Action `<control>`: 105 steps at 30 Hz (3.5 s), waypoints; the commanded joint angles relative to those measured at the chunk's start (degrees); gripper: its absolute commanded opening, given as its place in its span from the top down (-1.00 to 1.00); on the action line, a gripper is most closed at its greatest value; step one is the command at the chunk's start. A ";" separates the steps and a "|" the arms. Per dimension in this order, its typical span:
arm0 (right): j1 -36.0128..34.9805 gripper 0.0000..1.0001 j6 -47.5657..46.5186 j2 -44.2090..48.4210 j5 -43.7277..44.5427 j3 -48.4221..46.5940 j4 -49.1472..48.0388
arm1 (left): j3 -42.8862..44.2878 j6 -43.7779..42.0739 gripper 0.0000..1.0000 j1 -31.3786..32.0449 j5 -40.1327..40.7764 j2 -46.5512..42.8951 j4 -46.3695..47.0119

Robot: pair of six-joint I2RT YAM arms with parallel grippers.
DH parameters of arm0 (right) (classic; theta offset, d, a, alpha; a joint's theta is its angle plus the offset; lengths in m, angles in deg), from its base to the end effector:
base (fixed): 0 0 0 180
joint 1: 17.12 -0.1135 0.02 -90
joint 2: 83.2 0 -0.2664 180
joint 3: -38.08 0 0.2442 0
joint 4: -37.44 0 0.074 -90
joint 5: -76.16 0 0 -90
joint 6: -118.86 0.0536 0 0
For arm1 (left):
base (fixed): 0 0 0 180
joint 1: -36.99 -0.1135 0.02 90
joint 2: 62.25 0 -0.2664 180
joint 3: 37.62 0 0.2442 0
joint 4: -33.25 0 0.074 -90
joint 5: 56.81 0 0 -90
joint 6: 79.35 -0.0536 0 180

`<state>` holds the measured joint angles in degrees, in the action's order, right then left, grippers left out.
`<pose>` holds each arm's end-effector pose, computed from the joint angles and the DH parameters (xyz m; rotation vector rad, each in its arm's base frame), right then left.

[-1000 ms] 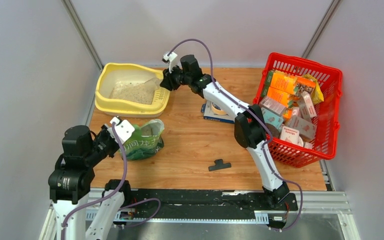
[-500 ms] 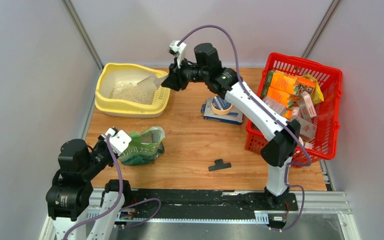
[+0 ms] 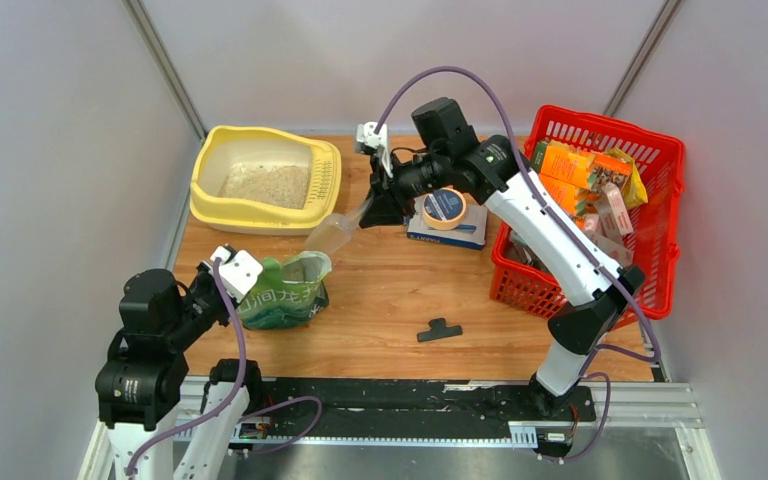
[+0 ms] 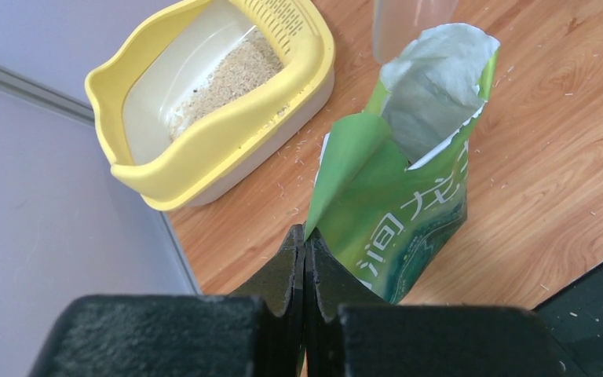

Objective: Fill the litter box with clean litter

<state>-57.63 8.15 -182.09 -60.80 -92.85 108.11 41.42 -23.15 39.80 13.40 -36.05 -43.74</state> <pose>0.2441 0.2601 0.4372 -1.4896 1.6308 1.1040 0.0411 -0.0202 0.3748 0.8231 1.7854 0.0096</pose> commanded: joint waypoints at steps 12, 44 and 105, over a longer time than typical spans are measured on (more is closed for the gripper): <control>-4.22 1.00 -16.91 -1.31 2.05 -7.57 7.19 | 3.74 0.67 1.00 -0.35 -2.88 2.02 8.97; -12.66 1.00 8.74 -20.73 18.91 -17.28 5.80 | 5.59 9.62 1.00 -0.35 -9.91 1.84 13.45; -20.49 1.00 34.70 -36.64 27.79 -12.93 10.96 | -7.60 12.80 1.00 -0.35 -11.33 -5.01 17.94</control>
<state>-76.54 42.40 -211.82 -31.84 -109.29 112.66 32.55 -12.07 39.58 2.03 -40.54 -30.73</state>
